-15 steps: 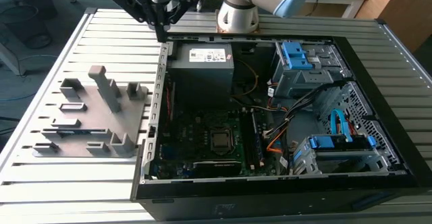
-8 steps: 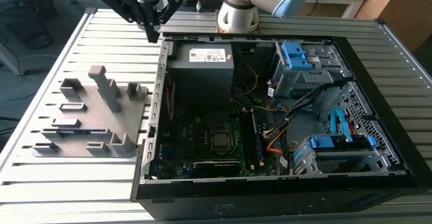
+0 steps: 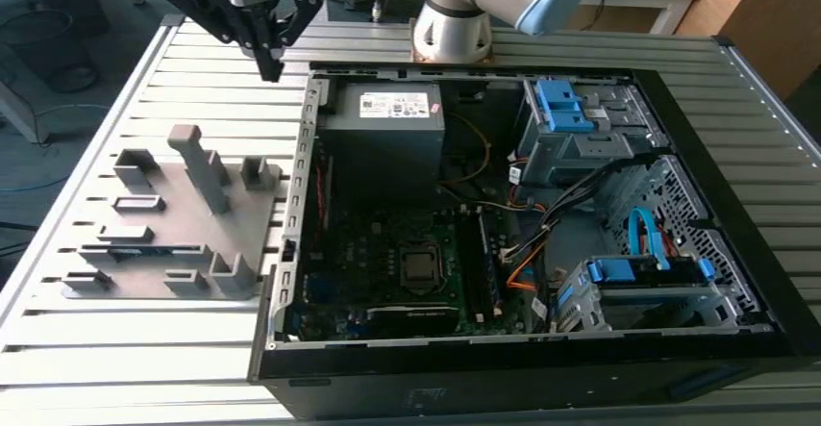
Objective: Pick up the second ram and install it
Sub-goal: 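Reach for the second ram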
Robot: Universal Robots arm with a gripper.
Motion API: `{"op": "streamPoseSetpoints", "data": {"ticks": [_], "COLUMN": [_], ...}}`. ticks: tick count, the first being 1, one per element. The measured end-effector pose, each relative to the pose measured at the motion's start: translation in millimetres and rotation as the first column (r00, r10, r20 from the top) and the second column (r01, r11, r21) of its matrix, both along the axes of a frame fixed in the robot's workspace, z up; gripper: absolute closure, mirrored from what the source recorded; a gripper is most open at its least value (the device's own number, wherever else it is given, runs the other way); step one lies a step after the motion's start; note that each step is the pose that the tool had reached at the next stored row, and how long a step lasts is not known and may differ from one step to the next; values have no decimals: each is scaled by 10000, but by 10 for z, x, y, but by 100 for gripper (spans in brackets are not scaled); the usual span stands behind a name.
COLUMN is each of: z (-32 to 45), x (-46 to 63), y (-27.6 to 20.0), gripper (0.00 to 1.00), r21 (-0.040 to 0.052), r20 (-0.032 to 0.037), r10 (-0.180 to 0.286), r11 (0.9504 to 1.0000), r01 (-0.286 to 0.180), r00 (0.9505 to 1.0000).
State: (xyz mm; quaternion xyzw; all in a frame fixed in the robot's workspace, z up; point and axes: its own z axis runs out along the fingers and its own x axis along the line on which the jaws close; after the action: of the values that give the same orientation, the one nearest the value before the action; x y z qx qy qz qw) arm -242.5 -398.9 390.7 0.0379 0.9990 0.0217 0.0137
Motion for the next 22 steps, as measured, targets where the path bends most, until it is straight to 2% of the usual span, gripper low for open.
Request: {"op": "streamPoseSetpoints", "data": {"ticks": [22], "z": [-18], "x": [-377], "y": [0], "gripper": [90], "r21": [0], "r20": [-1], "r10": [1], "r11": [10000], "r01": [-1], "r00": [10000]}}
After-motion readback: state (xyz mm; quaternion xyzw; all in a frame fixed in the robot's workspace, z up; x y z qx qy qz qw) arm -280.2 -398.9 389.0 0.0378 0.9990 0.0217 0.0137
